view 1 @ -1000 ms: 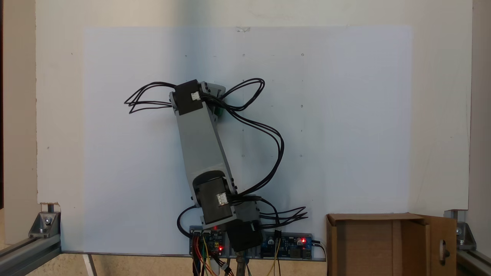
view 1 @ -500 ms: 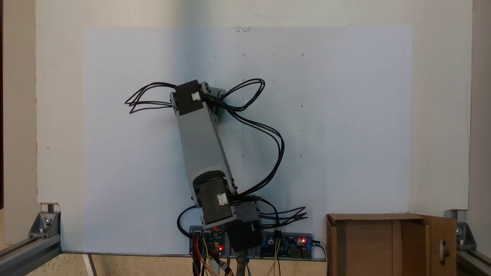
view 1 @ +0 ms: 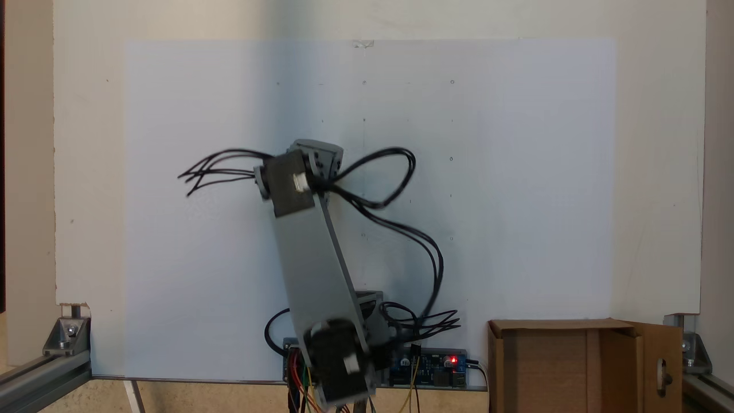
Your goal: Grasp a green dice and put it in the bin.
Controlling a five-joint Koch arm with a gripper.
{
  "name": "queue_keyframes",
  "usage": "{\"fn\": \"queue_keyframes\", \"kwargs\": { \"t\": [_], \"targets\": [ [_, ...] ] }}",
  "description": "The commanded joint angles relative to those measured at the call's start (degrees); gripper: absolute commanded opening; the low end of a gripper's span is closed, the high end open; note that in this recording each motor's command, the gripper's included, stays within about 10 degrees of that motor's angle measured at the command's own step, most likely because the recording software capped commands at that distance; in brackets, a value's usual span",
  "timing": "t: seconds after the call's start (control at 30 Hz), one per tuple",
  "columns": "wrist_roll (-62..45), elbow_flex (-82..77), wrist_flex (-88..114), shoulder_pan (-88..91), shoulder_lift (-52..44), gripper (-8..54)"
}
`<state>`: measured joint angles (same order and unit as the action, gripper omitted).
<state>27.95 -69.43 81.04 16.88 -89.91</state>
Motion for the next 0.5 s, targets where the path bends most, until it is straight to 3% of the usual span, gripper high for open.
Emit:
{"fn": "queue_keyframes", "kwargs": {
  "t": [0.0, 0.2, 0.47],
  "targets": [
    [-2.46, 1.41, 3.25, -0.62, -5.98, 11.9],
    [-2.99, 1.58, 5.36, -2.64, -13.89, 11.9],
    [-6.77, 9.14, 7.91, -11.07, -14.06, 11.9]
  ]
}}
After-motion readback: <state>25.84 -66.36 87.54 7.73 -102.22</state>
